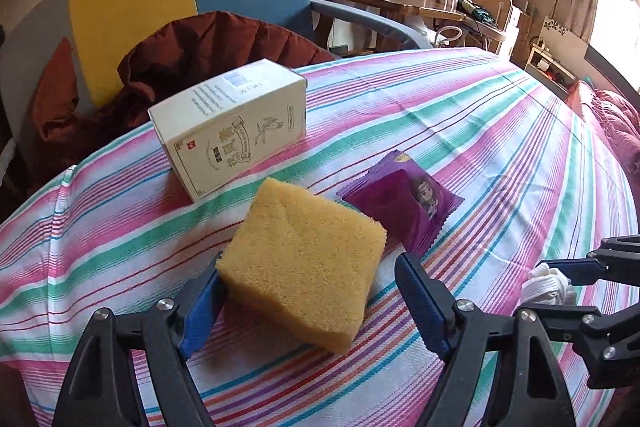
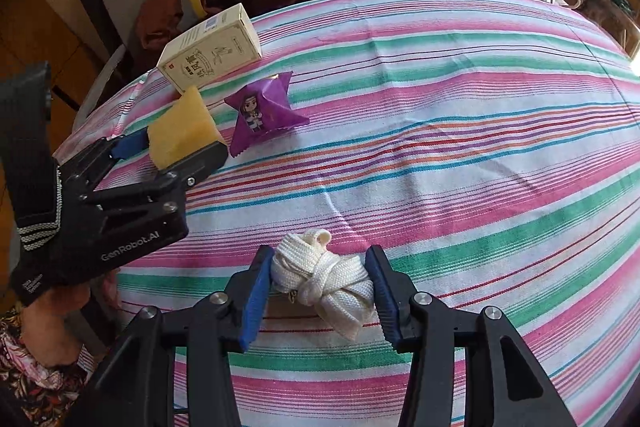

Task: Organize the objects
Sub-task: 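Grasp the cream knotted sock with right gripper while left grasps the yellow sponge, then carry the yellow sponge into the gold tray and release with left while right carries sock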

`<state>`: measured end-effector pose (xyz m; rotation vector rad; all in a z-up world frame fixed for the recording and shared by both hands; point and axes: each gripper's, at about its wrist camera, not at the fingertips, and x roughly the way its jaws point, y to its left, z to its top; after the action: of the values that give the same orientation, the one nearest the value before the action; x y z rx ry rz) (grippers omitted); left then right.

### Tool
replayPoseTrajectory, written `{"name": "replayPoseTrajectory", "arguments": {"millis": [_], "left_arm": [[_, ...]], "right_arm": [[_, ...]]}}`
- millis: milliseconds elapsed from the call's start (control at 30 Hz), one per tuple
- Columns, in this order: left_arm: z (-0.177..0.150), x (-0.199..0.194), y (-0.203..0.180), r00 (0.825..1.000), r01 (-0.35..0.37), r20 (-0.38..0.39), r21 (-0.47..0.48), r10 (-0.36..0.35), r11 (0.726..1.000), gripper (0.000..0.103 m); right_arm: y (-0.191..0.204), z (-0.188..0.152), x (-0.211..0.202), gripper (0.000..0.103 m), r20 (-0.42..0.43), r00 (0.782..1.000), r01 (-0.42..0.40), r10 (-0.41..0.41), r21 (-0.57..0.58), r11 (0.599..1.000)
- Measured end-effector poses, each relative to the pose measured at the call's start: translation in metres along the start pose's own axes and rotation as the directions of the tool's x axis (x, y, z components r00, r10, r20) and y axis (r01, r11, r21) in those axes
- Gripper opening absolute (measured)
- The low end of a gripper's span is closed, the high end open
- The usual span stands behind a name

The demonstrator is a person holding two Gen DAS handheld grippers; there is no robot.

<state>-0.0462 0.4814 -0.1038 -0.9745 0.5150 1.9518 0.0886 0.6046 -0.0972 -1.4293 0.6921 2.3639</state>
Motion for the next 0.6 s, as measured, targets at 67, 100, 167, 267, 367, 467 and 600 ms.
{"name": "replayPoseTrajectory", "arguments": {"millis": [67,100,167,267,367,467,600], "left_arm": [[-0.002,-0.004,0.005,1.0,-0.006,0.023,-0.024,0.006,1.0,0.07],[-0.003,-0.005,0.008,1.0,0.003,0.031,-0.039,-0.002,0.999,0.069],[-0.005,-0.008,0.014,0.999,0.007,0.04,-0.066,-0.004,0.998,0.067],[-0.011,-0.014,0.018,0.998,-0.012,0.056,-0.091,0.018,0.996,0.067],[-0.02,-0.024,0.021,0.996,-0.02,0.08,-0.102,0.028,0.995,0.066],[-0.029,-0.037,0.02,0.993,-0.03,0.111,-0.109,0.043,0.994,0.066],[-0.041,-0.048,0.02,0.992,-0.029,0.121,-0.123,0.044,0.992,0.066]], "right_arm": [[0.001,0.002,0.002,0.049,0.0,1.0,0.0,0.0,0.0,1.0],[0.001,0.002,0.002,0.049,0.001,1.0,0.0,0.0,0.0,1.0],[0.001,0.001,0.001,0.049,0.001,1.0,0.002,-0.002,-0.003,1.0],[0.002,0.002,0.002,0.049,0.005,1.0,0.007,-0.007,-0.01,1.0],[0.004,0.002,0.003,0.049,0.008,1.0,0.017,-0.017,-0.021,1.0],[0.008,0.0,0.003,0.049,0.013,0.999,0.039,-0.038,-0.045,0.998],[0.013,-0.001,0.003,0.049,0.02,0.998,0.065,-0.064,-0.073,0.995]]}}
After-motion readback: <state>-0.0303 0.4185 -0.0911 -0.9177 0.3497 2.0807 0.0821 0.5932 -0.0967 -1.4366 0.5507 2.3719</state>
